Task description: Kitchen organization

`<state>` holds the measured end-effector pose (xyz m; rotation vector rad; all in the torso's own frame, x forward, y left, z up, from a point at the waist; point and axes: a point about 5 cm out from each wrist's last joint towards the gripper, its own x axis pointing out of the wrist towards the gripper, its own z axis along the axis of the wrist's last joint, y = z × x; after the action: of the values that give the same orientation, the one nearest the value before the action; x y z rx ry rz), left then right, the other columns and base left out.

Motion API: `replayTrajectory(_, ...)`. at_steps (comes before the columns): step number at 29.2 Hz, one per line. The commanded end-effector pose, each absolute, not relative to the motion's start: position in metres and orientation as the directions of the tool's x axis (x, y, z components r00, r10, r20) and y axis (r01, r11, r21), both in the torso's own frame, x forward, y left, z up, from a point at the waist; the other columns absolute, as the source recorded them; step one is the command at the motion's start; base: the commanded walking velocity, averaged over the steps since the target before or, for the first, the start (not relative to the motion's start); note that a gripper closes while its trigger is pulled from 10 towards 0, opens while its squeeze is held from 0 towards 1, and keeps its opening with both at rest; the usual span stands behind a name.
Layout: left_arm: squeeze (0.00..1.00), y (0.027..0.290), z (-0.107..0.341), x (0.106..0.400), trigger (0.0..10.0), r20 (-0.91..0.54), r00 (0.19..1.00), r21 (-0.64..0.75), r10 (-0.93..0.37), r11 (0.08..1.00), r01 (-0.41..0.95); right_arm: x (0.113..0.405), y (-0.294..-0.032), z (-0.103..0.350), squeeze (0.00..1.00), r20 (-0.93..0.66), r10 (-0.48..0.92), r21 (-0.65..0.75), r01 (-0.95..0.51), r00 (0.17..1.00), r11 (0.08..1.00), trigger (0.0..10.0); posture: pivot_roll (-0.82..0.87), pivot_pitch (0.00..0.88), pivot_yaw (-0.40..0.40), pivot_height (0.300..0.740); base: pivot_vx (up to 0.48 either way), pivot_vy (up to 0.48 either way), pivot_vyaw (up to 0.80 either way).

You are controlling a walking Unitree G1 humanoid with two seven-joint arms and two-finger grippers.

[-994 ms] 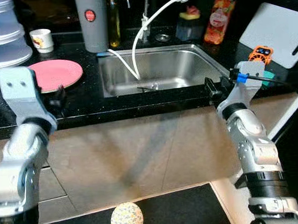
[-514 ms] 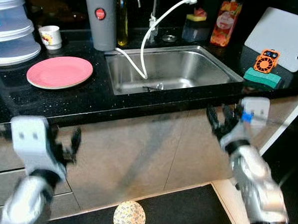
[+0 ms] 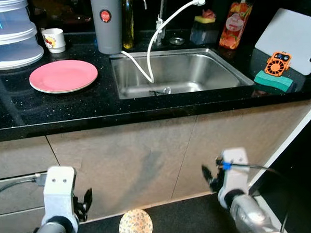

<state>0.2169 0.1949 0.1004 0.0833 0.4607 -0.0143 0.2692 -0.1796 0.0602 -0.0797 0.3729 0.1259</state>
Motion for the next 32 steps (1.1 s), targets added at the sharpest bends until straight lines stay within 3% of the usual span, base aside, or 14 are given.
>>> replayTrajectory(1,0.00,0.200,0.081,0.218,10.0,-0.507,0.861,0.153,0.039,0.987,0.046,0.264,-0.182,0.039,0.00,-0.467,0.101,-0.070,-0.150,0.878,0.986,10.0,0.00,0.090,-0.045,0.740,0.000,0.000,0.00)
replayTrajectory(5,0.00,0.201,0.056,0.227,10.0,-0.572,0.820,0.142,0.019,0.987,0.076,0.267,-0.180,0.020,0.00,-0.532,0.079,-0.070,-0.137,0.843,0.988,10.0,0.00,0.083,-0.040,0.740,0.000,0.000,0.00)
replayTrajectory(16,0.00,0.199,0.016,0.242,10.0,-0.577,0.816,0.052,-0.003,0.998,0.041,0.269,-0.180,-0.008,0.00,-0.595,0.052,-0.051,-0.103,0.802,0.993,10.0,0.00,0.079,-0.033,0.740,0.000,0.000,0.00)
replayTrajectory(22,0.00,0.201,-0.023,0.243,10.0,-0.644,0.765,-0.060,0.008,0.996,-0.061,0.262,-0.179,-0.033,0.00,-0.712,0.011,-0.019,-0.035,0.702,0.999,10.0,0.03,0.064,-0.024,0.740,0.000,0.000,0.00)
replayTrajectory(27,0.00,0.197,-0.035,0.241,10.0,-0.672,0.741,-0.095,0.012,0.990,-0.103,0.259,-0.181,-0.038,0.00,-0.739,-0.014,0.019,0.042,0.673,0.999,10.0,0.03,0.055,-0.025,0.740,0.000,0.000,0.00)
replayTrajectory(32,0.00,0.189,-0.043,0.237,10.0,-0.699,0.714,-0.043,-0.031,0.999,0.001,0.257,-0.173,-0.041,0.00,-0.752,0.019,0.013,-0.014,0.659,1.000,10.0,0.01,0.042,-0.016,0.740,0.000,0.000,0.00)
